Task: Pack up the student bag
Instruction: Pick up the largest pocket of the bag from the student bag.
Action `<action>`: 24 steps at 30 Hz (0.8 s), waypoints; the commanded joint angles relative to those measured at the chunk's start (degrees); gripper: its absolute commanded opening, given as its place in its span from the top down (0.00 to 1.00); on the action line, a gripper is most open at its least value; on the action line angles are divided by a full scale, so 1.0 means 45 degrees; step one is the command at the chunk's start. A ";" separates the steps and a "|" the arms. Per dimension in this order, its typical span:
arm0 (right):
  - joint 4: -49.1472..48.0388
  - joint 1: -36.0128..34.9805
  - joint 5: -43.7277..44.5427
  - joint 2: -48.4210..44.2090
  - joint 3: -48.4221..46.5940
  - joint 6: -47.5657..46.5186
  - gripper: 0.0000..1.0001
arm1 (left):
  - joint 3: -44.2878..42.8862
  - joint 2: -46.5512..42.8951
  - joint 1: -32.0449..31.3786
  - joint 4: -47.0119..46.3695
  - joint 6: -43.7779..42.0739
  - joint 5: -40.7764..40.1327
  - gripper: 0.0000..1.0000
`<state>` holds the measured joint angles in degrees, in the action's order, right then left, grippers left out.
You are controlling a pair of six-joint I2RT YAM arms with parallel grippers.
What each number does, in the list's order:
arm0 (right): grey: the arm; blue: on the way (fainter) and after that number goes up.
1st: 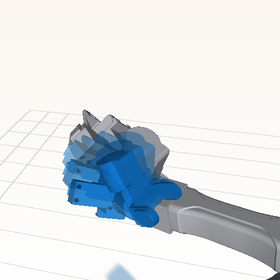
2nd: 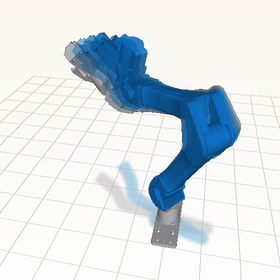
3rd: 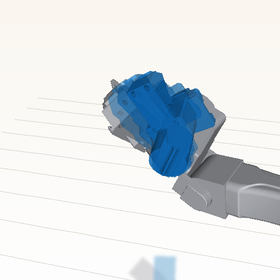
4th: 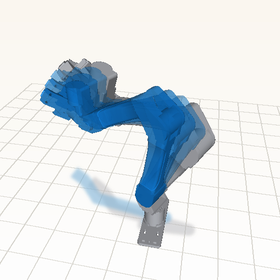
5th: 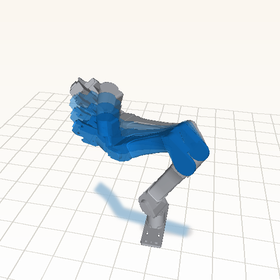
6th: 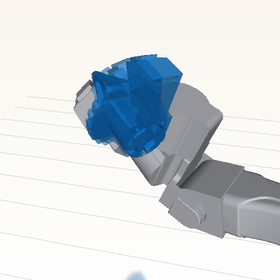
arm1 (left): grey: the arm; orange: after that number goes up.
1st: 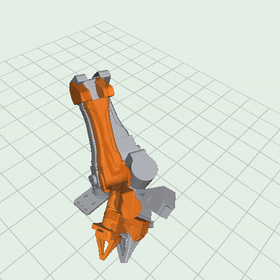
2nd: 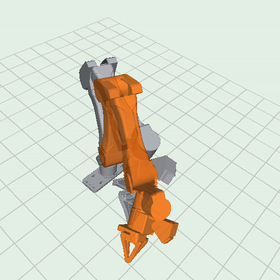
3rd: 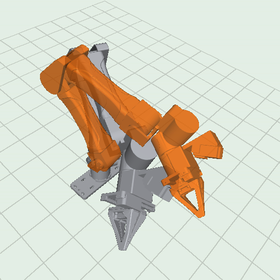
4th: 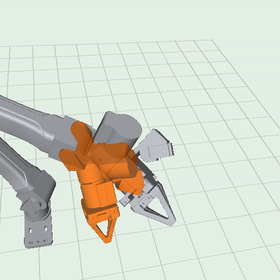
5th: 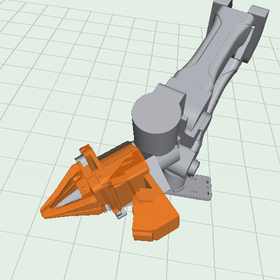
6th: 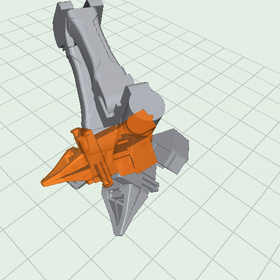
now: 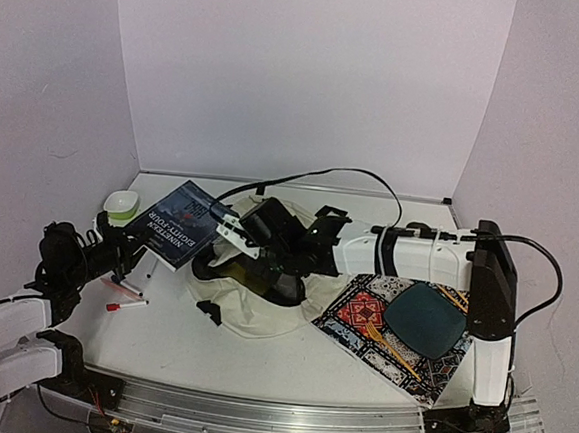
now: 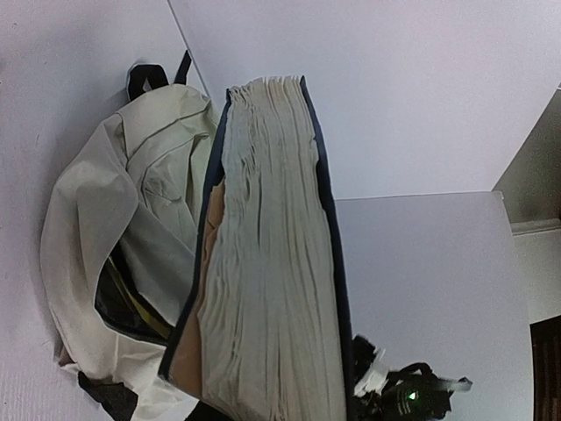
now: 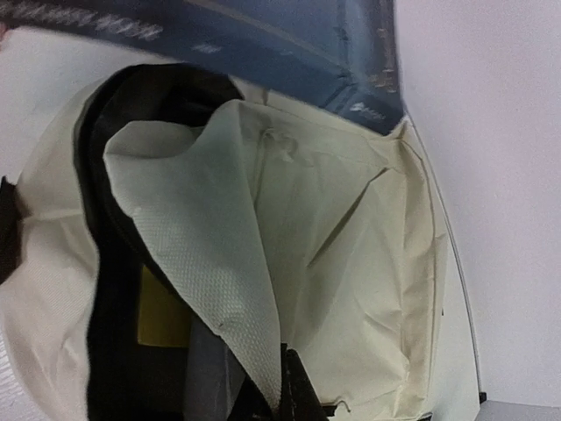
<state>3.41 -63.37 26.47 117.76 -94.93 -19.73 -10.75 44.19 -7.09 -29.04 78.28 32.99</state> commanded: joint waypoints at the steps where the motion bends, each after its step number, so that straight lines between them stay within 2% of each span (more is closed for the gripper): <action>1: 0.0174 0.0549 0.1070 -0.0853 -0.1000 0.0883 1.00 | -0.0170 -0.0787 0.0035 -0.2047 0.0393 0.1037 1.00; 14: 0.0141 0.1170 0.3020 -0.1126 -0.2615 0.2033 1.00 | 0.0567 -0.1973 0.0037 -0.1950 0.0891 0.2231 1.00; 24: 0.0165 0.1889 0.2853 -0.1187 -0.2985 0.2725 1.00 | 0.1071 -0.2648 0.0036 -0.1878 0.1308 0.3364 1.00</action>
<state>5.73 -55.79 36.47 116.77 -105.19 -9.93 -5.34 34.23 -7.09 -29.06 82.59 43.93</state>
